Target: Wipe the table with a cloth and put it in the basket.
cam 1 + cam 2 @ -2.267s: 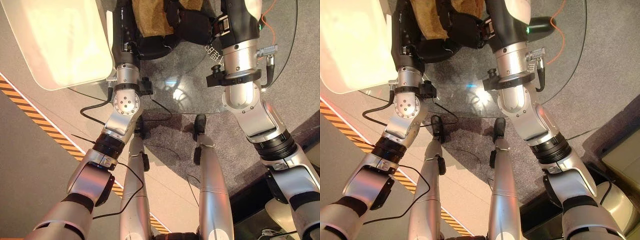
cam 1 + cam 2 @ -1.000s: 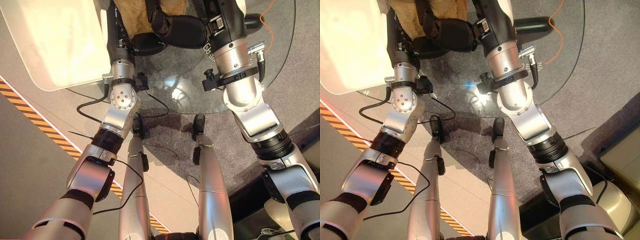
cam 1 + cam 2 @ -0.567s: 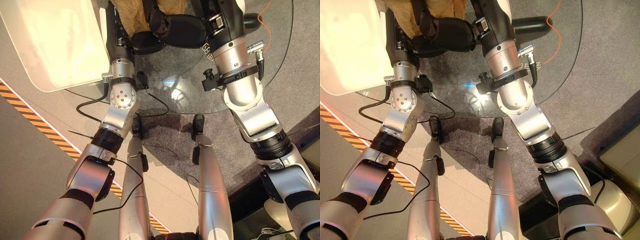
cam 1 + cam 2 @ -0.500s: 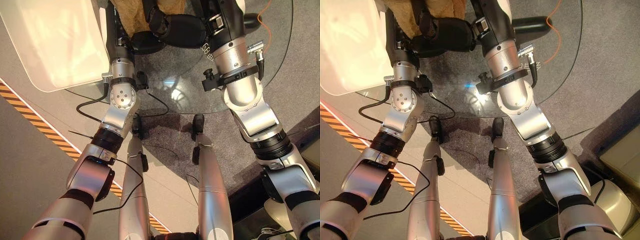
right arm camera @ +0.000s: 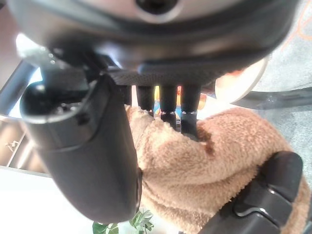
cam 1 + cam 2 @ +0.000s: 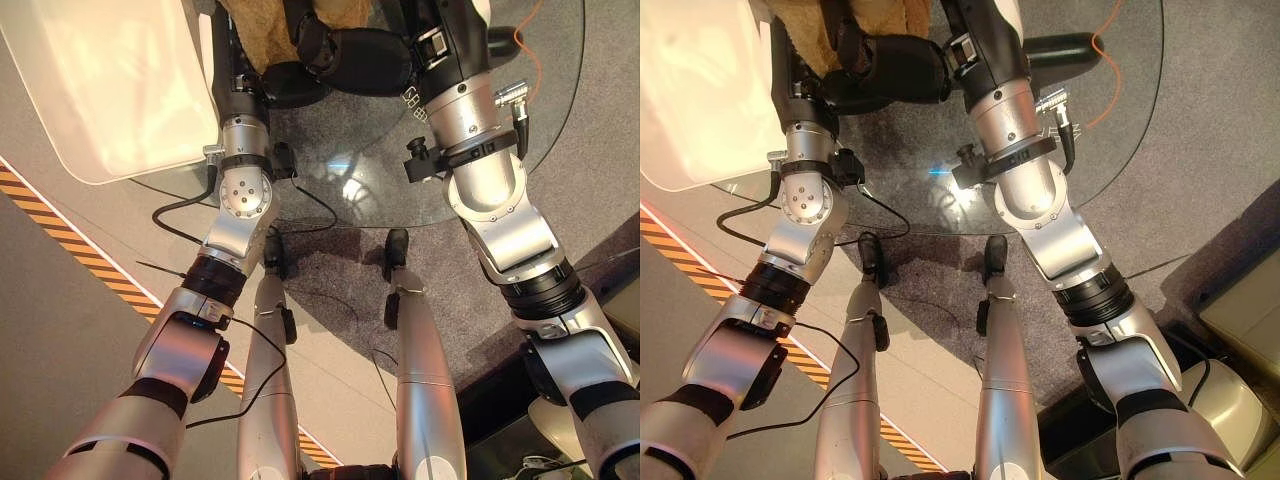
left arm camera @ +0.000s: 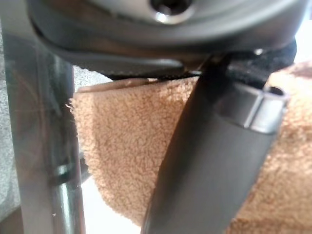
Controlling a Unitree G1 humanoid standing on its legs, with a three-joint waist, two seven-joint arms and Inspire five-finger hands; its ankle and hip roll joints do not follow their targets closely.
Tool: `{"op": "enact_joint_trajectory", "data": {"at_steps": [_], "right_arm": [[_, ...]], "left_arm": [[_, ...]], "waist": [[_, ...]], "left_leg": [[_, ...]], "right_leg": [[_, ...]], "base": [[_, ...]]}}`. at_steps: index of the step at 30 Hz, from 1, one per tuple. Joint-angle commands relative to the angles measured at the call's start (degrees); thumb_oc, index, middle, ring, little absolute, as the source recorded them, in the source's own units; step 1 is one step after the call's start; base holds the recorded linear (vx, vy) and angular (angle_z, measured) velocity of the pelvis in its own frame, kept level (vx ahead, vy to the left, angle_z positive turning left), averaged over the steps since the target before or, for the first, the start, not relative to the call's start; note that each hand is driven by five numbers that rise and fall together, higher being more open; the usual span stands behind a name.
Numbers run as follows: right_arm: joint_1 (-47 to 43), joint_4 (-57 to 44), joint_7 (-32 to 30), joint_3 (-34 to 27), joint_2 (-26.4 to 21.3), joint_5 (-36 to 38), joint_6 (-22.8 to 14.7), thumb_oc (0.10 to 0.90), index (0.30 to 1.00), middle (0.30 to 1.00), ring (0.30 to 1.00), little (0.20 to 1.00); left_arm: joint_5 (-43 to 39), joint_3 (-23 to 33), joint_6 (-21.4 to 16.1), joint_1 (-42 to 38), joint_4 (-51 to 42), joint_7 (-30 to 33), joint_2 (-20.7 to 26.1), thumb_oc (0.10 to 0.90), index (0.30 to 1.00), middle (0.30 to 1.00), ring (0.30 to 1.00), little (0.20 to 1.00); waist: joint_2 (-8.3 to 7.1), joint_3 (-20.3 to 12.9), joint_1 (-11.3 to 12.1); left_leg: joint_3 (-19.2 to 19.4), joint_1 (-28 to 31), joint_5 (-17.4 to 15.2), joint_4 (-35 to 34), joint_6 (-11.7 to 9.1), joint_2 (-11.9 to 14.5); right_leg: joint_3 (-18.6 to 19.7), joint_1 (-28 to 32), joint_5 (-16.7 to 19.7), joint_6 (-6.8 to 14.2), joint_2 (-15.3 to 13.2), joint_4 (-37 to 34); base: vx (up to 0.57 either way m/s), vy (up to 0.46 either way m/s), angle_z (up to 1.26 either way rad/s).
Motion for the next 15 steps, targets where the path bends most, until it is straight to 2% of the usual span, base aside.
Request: {"op": "enact_joint_trajectory", "data": {"at_steps": [1, 10, 15], "right_arm": [[-10.56, -8.25, 0.45, -4.16, 5.53, 3.18, -11.28, 0.1, 0.3, 0.3, 0.3, 0.2], [-10.47, -8.26, 0.87, -4.33, 5.96, 2.96, -11.14, 0.1, 0.3, 0.3, 0.3, 0.2], [-10.84, -8.18, 0.72, -4.35, 6.05, 3.22, -10.85, 0.1, 0.3, 0.3, 0.3, 0.2]], "left_arm": [[1.08, -0.04, -7.3, -10.42, -0.92, -1.68, 1.19, 0.1, 0.3, 0.3, 0.3, 0.2], [-8.73, 0.96, -8.17, -9.39, -2.09, -8.13, -0.52, 0.1, 0.3, 0.3, 0.3, 0.2], [-7.07, 0.91, -7.64, -9.9, -2.1, -7.56, -0.89, 0.1, 0.3, 0.3, 0.3, 0.2]], "waist": [[-2.97, -1.37, 1.27], [-2.89, -1.37, 1.16], [-3.03, -1.37, 1.08]], "left_leg": [[2.84, 3.21, -6.28, 1.49, 3.14, -4.98], [2.91, 3.14, -6.37, 1.53, 3.14, -5.1], [2.85, 3.15, -6.45, 1.54, 3.14, -5.07]], "right_leg": [[-1.18, 4.66, 2.86, -2.68, 8.63, -8.6], [-1.1, 4.61, 2.85, -2.62, 8.62, -8.67], [-1.09, 4.71, 2.81, -2.56, 8.6, -8.75]], "base": [[0.0, 0.0, 0.0], [0.0, 0.0, 0.0], [0.0, 0.0, 0.0]]}}
